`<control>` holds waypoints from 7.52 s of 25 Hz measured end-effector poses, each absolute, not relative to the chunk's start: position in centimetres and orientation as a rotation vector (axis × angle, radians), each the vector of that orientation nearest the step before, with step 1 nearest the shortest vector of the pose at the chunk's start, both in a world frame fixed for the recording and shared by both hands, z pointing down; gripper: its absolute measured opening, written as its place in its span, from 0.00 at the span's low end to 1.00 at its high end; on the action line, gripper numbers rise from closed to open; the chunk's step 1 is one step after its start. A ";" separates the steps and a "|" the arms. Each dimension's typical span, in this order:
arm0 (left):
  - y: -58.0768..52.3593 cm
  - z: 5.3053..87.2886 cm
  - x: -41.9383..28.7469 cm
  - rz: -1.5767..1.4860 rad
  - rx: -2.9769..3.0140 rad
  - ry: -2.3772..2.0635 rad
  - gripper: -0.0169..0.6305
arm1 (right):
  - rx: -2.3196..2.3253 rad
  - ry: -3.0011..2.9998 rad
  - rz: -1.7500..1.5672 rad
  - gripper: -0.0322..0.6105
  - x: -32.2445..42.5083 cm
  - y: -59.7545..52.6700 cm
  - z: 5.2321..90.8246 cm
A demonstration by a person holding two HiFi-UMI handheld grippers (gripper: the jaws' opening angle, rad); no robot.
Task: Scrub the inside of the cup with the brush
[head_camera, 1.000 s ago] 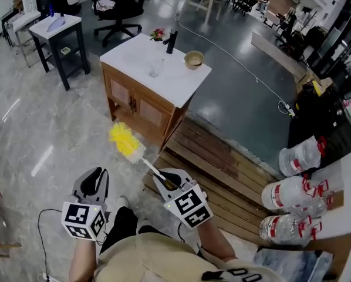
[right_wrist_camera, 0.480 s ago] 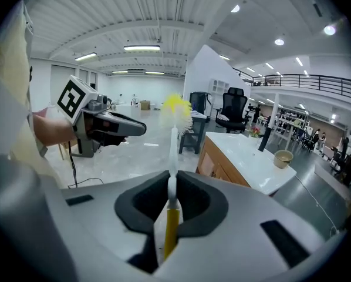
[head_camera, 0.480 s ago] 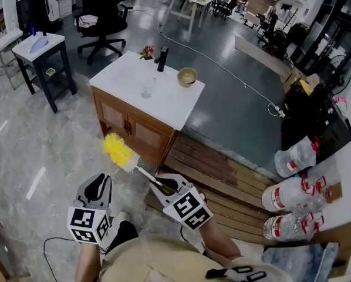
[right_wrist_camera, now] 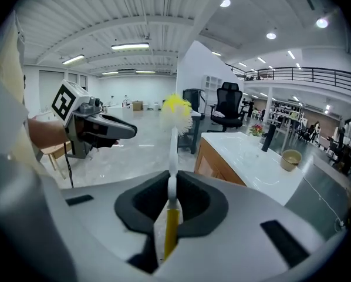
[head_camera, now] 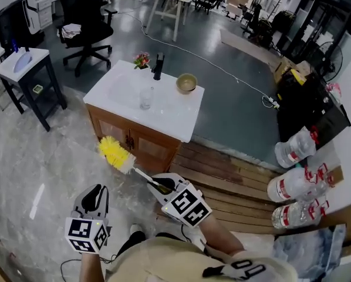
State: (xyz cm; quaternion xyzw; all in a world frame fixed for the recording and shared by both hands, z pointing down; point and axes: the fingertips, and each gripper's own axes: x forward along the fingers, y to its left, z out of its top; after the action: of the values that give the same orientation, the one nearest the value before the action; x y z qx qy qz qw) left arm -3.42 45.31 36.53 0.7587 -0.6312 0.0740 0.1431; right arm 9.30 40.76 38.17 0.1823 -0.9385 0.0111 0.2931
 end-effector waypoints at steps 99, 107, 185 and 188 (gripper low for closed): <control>-12.8 58.9 -3.1 1.449 2.704 -0.434 0.15 | 0.443 -1.322 -0.026 0.12 9.2 -8.0 48.4; -12.5 58.1 -2.8 1.509 2.750 -0.491 0.12 | 0.415 -1.372 -0.048 0.12 9.6 -7.9 47.9; -9.5 56.4 -1.4 1.816 2.939 -0.565 0.11 | 0.316 -1.314 -0.135 0.13 12.5 -10.3 49.6; -9.6 56.3 -1.5 1.810 2.930 -0.573 0.11 | 0.321 -1.306 -0.114 0.13 12.9 -9.6 49.6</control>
State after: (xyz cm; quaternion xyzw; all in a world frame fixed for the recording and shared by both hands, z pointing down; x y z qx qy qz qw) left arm -1.50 -9.56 56.31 0.8264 -0.1618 0.5106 -0.1739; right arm 12.87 -9.56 49.59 0.1484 -0.6046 -0.0528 0.7808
